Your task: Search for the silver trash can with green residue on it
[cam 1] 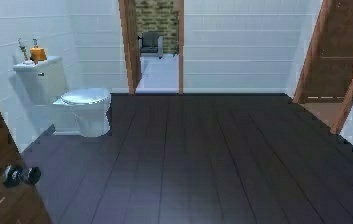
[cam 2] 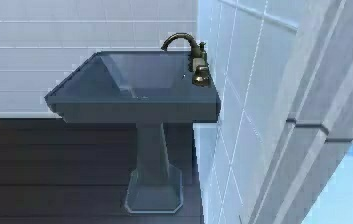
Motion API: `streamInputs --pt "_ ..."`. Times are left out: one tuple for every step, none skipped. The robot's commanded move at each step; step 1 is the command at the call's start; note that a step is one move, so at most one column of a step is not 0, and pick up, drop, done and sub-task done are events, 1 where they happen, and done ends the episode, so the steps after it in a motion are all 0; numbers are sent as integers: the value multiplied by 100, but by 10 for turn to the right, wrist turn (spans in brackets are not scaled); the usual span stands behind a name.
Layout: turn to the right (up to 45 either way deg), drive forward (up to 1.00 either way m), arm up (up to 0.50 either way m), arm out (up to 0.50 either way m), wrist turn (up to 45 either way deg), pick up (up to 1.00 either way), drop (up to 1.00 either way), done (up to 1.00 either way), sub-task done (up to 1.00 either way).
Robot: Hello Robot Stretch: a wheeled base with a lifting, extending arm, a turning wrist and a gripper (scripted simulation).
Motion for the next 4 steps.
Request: streamInputs --pt "-450 0 0 0 0 0 0 0 0" --pt "-450 0 0 0 0 0 0 0 0" --pt "-450 0 0 0 0 0 0 0 0" --pt "-450 0 0 0 0 0 0 0 0"
